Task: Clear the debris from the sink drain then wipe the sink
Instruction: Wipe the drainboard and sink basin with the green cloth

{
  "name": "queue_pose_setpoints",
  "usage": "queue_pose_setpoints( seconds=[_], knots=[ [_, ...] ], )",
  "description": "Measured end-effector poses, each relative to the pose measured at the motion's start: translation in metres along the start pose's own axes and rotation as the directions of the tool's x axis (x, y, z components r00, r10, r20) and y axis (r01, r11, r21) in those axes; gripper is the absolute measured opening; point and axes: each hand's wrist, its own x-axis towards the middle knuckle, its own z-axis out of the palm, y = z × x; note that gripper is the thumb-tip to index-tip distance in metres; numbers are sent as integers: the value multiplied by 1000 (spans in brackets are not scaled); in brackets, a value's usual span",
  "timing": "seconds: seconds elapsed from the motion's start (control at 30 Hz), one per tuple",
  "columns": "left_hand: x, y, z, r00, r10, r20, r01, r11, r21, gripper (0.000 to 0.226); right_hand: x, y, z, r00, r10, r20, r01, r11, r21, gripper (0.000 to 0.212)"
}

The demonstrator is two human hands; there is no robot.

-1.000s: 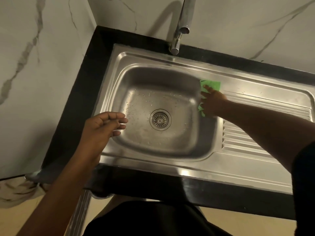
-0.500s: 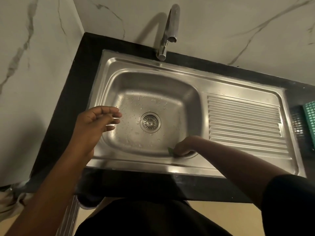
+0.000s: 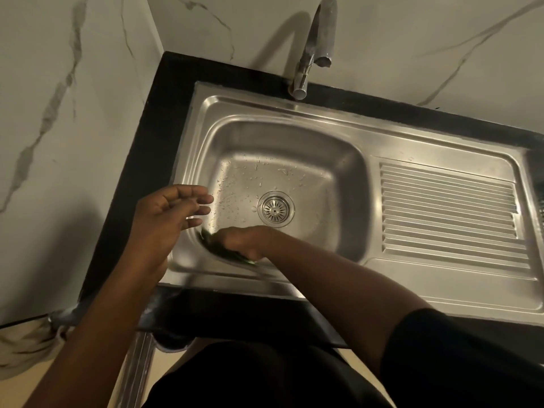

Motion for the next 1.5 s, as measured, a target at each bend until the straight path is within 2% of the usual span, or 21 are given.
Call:
queue_pose_setpoints(
  seconds=[0.07, 0.1, 0.17, 0.23, 0.37, 0.43, 0.53, 0.67, 0.7, 0.8, 0.87, 0.97, 1.0, 1.03, 1.1, 1.2, 1.3, 1.43, 1.5],
  knots=[
    [2, 1, -3, 1000, -9, -9, 9, 1000, -4, 23, 0, -2, 3, 999, -32, -24, 33, 999, 39, 28],
    [2, 2, -4, 1000, -13, -10, 13, 1000, -5, 23, -3, 2, 1, 998, -47, -45, 47, 999, 0, 31],
    [4, 2, -5, 1000, -12, -7, 12, 1000, 1, 24, -17, 13, -5, 995, -85, -49, 76, 983, -168, 44],
    [7, 3, -3, 1000, -11, 0, 11, 1000, 2, 24, -33, 34, -18, 995, -98, 8, 96, 953, -289, 42],
    [12, 6, 3, 1000, -5, 24, 4, 1000, 21, 28, -84, 92, -72, 989, 132, 69, -100, 931, -352, 42],
    [15, 7, 7, 999, -2, 39, 1, 999, 32, 29, -109, 115, -95, 971, 239, 25, -208, 887, -412, 46],
    [18, 8, 10, 999, 0, 52, -1, 1000, 27, 30, -122, 122, -103, 964, 264, -11, -240, 856, -457, 53],
    [22, 10, 7, 999, -13, 37, 12, 999, 45, 29, -118, 102, -79, 982, 188, -33, -187, 907, -378, 24],
    [23, 10, 4, 999, -18, 28, 17, 999, 51, 28, -115, 92, -71, 989, 146, -30, -147, 922, -359, 24],
    [28, 13, -6, 1000, -19, -12, 20, 998, 53, 27, -98, 48, -38, 1000, 2, -15, -6, 964, -267, 40],
    [30, 16, -13, 999, -8, -42, 11, 999, 51, 27, -79, 12, -10, 998, -57, -41, 48, 981, -189, 43],
    [28, 20, -21, 997, 10, -73, -5, 998, 62, 27, -51, -36, 24, 977, -104, -184, 89, 992, -91, 55],
    [28, 21, -24, 996, 13, -83, -8, 998, 65, 27, -43, -47, 31, 967, -93, -237, 105, 994, 40, 53],
    [28, 21, -26, 996, 14, -90, -8, 998, 69, 27, -36, -56, 34, 958, -58, -280, 125, 965, 228, 46],
    [28, 21, -30, 995, 8, -102, 0, 997, 74, 26, -29, -71, 31, 946, 46, -320, 150, 813, 563, 33],
    [27, 21, -33, 993, -6, -115, 13, 998, 66, 26, -21, -91, 12, 950, 111, -293, 188, 547, 816, 31],
    [27, 20, -34, 993, -6, -116, 13, 998, 54, 26, -10, -113, -13, 949, 119, -291, 240, 323, 915, 33],
    [23, 17, -40, 993, -13, -119, 19, 999, 50, 29, 6, -136, -66, 886, 99, -454, 442, 120, 889, 34],
    [20, 15, -44, 993, -13, -118, 22, 997, 68, 29, 18, -143, -88, 866, 62, -496, 495, 37, 868, 29]
  ],
)
